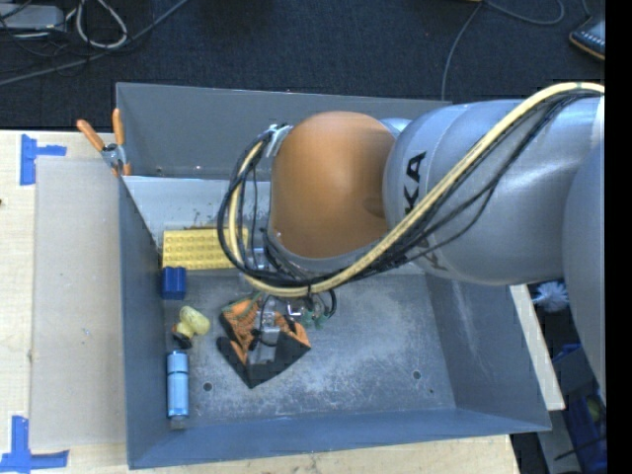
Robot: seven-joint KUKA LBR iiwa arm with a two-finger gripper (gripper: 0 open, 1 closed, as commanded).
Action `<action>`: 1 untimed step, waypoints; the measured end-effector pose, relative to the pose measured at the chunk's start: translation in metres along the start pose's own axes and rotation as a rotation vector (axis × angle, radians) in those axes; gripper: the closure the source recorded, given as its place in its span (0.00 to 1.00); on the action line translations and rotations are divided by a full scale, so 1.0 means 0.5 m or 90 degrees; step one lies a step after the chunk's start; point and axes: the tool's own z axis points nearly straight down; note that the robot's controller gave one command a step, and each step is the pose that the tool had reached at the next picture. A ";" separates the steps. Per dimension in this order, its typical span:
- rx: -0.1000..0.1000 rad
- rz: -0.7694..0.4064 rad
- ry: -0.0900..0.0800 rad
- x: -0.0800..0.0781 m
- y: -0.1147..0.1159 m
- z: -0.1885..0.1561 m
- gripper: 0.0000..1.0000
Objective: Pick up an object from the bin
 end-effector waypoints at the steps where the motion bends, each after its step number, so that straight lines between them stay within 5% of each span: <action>1: -0.001 0.003 -0.005 -0.004 -0.002 -0.009 0.00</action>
Offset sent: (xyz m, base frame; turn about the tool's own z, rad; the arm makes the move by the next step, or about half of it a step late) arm 0.0657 -0.0700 -0.1423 -0.1692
